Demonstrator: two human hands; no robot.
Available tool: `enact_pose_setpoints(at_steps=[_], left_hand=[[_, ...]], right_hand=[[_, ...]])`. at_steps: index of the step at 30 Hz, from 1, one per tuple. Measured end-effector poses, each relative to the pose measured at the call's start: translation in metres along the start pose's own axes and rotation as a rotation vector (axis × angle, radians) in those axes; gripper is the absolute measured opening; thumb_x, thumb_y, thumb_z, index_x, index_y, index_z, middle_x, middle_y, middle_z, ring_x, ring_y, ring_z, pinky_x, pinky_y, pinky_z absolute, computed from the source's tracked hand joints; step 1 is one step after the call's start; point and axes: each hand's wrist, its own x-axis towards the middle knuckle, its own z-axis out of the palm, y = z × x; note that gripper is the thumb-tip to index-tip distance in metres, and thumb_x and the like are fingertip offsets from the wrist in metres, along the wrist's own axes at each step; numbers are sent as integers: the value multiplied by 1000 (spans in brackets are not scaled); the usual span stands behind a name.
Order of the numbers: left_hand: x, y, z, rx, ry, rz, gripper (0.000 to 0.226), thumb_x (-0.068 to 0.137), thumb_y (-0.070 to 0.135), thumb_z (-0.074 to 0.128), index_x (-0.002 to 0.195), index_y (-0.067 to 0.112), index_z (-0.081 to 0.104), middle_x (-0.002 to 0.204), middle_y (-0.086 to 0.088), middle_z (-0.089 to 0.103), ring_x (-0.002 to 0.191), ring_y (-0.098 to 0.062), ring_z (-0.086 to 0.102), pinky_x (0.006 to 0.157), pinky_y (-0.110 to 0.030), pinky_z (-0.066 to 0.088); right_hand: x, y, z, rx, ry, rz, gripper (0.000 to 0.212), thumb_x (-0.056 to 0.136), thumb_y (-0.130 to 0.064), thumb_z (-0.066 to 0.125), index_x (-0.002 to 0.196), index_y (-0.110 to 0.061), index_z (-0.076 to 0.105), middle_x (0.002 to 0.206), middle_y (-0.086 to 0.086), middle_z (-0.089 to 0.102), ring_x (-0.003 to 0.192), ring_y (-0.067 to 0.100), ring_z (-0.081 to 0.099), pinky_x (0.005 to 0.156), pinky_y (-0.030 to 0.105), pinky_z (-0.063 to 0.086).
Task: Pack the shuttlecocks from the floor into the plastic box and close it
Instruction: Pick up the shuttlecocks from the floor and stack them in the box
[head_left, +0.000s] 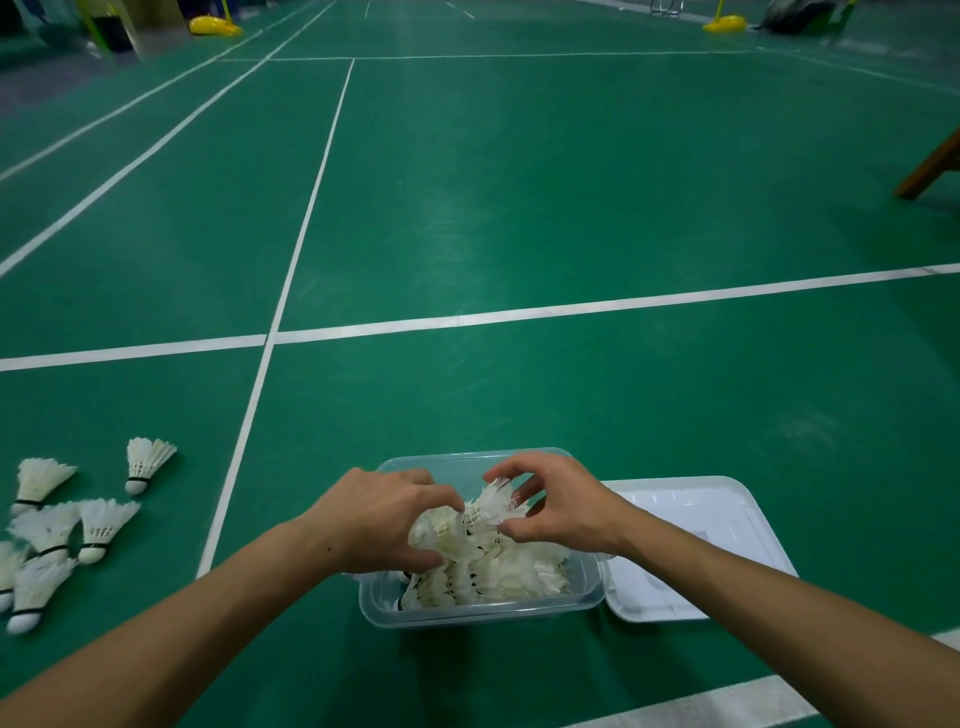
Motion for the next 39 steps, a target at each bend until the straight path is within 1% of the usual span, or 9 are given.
enact_pose_setpoints(at_steps=[6,10,15,19,26,28,30,33,39], left_hand=[[0,1,1,-9,37,5,57,87,74,55,139,55,40,131,20,58,112,-10,60,80,-34,50],[2,-1,3,-2,56,-10,56,88,72,55,139,55,39,128,18,60,114,-10,60,80,-35,49],[8,4,6,29,80,-14,57,88,70,57,140,53,40,128,17,62,114,-12,62,80,-35,48],[13,7,7,27,77,-10,59,87,71,58,141,53,40,129,16,63,114,-12,62,83,-36,51],[0,3,-4,-55,84,-50,89,75,81,61,151,49,27,144,22,54,122,-8,60,93,-37,54],[-7,6,-13,-119,115,-58,107,71,86,64,157,44,17,150,23,49,110,-6,61,94,-36,53],[-13,10,-21,-180,168,-54,119,66,90,66,159,42,9,154,23,43,100,-7,62,95,-36,52],[-17,19,-30,-257,239,-27,128,59,94,68,158,43,5,159,23,35,94,-12,67,94,-39,53],[-13,32,-39,-301,289,16,139,46,102,67,158,45,7,158,24,33,95,-13,68,94,-42,54]], right_hand=[[0,4,17,-34,-19,46,57,81,-20,91,132,-24,65,117,-13,65,97,5,72,87,25,62],[-2,5,18,-160,12,76,58,80,-31,92,129,-24,63,121,-10,67,94,4,73,75,15,55],[-4,4,27,-274,20,56,63,70,-51,95,121,-26,66,110,-11,70,93,7,68,80,28,57],[-3,6,31,-249,13,99,66,71,-51,95,125,-28,65,107,-15,66,100,8,65,88,34,57],[-9,10,27,-231,-77,53,89,76,-60,87,150,-31,47,148,-10,53,126,7,53,107,35,50],[-13,5,20,-266,-73,41,91,78,-66,81,154,-34,41,153,-11,45,136,8,44,114,37,43],[-18,-9,10,-239,-21,-24,79,83,-68,75,150,-41,43,152,-16,44,140,6,39,116,41,41],[-21,-30,1,-54,39,-179,46,91,-48,77,133,-43,59,135,-19,52,127,5,52,105,38,49],[-12,-40,21,38,1,-347,32,81,-21,90,110,-26,79,124,-2,56,114,5,57,95,25,51]])
